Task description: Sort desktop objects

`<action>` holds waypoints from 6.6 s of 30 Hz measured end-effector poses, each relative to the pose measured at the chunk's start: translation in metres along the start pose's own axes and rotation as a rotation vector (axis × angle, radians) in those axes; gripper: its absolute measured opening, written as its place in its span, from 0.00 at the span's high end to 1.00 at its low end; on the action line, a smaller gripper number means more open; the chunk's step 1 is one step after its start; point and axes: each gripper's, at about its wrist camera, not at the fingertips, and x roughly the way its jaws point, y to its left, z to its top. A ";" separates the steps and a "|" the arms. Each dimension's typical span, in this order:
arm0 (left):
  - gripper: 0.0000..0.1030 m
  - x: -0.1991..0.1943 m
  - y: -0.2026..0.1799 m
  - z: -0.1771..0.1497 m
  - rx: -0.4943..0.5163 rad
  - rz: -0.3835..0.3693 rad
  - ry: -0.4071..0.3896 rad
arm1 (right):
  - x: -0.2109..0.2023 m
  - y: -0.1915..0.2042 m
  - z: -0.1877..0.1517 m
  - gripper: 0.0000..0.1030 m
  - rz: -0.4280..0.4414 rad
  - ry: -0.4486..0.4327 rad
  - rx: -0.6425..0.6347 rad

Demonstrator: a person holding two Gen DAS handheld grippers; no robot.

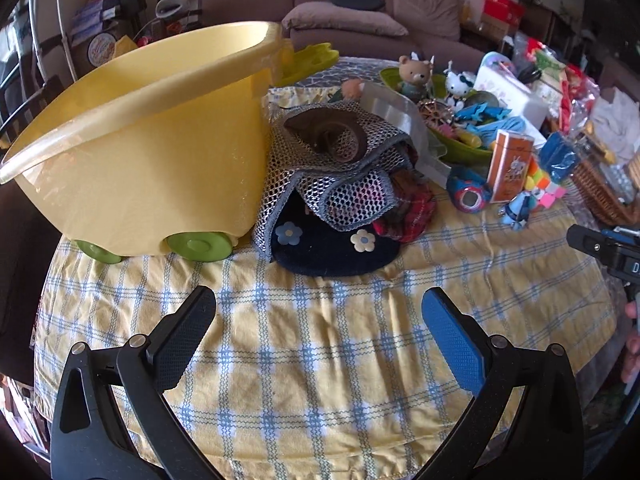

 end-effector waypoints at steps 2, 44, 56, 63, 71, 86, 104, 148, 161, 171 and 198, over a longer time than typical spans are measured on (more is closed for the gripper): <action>0.00 -0.011 -0.008 0.003 0.023 -0.025 -0.009 | -0.002 -0.003 0.009 0.00 -0.014 -0.025 0.025; 0.00 0.100 -0.194 0.102 0.125 -0.072 -0.071 | 0.026 -0.111 0.099 0.00 0.070 -0.147 0.319; 0.02 0.083 -0.199 0.100 0.078 0.017 -0.191 | 0.033 -0.114 0.096 0.01 0.092 -0.127 0.347; 0.02 0.093 -0.183 0.097 -0.037 -0.076 -0.128 | 0.042 -0.097 0.097 0.12 0.082 -0.115 0.283; 0.03 0.083 -0.200 0.103 0.052 -0.064 -0.171 | 0.050 -0.109 0.093 0.49 0.131 -0.095 0.313; 0.23 0.117 -0.223 0.120 0.165 0.002 -0.095 | 0.031 -0.115 0.098 0.50 0.143 -0.146 0.327; 0.44 0.083 -0.190 0.137 0.073 -0.254 -0.117 | 0.019 -0.107 0.104 0.50 0.148 -0.179 0.289; 0.44 -0.027 0.168 0.126 -0.211 -0.056 -0.266 | -0.014 0.263 0.124 0.50 0.472 -0.252 -0.264; 0.44 -0.002 0.193 0.121 -0.243 0.008 -0.189 | -0.007 0.300 0.099 0.50 0.421 -0.302 -0.476; 0.44 0.012 0.197 0.119 -0.235 0.022 -0.140 | 0.005 0.298 0.094 0.43 0.391 -0.273 -0.491; 0.30 0.018 0.197 0.127 -0.220 0.066 -0.120 | -0.005 0.244 0.116 0.39 0.346 -0.303 -0.309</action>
